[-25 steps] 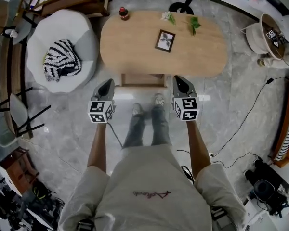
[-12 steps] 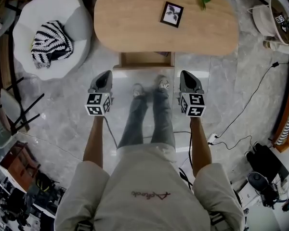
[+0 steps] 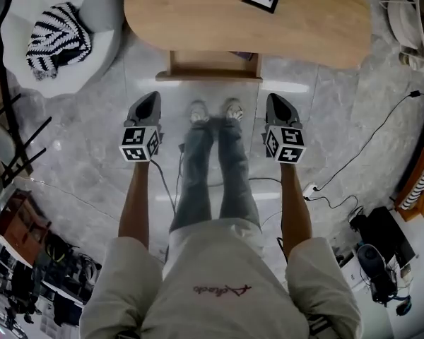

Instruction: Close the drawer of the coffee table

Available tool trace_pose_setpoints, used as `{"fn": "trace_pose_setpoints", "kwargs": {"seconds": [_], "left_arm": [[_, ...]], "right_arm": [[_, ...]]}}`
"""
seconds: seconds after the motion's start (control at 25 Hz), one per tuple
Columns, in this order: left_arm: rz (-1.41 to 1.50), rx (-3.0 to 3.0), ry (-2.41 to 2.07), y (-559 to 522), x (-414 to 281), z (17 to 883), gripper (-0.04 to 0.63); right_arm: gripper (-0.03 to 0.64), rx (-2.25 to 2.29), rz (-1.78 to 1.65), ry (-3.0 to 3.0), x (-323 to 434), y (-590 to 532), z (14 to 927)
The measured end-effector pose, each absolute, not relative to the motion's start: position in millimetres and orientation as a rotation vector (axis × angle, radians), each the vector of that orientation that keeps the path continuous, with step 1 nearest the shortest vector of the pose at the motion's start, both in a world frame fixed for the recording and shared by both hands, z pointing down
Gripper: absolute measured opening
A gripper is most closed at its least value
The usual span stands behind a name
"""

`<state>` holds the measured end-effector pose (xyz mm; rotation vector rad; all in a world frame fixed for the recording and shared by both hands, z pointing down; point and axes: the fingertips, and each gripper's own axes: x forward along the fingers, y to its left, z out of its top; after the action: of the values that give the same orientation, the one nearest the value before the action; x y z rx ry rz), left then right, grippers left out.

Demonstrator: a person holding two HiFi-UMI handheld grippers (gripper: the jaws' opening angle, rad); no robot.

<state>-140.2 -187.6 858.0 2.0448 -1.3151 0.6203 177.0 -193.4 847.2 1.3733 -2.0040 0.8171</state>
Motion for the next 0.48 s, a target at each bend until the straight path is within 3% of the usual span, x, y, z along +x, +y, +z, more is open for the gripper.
{"fn": "trace_pose_setpoints", "kwargs": {"seconds": [0.48], "left_arm": [[0.701,1.995,-1.285,-165,-137,978,0.002]], "right_arm": [[0.006,1.247,0.855,-1.963,196,-157,975]]}}
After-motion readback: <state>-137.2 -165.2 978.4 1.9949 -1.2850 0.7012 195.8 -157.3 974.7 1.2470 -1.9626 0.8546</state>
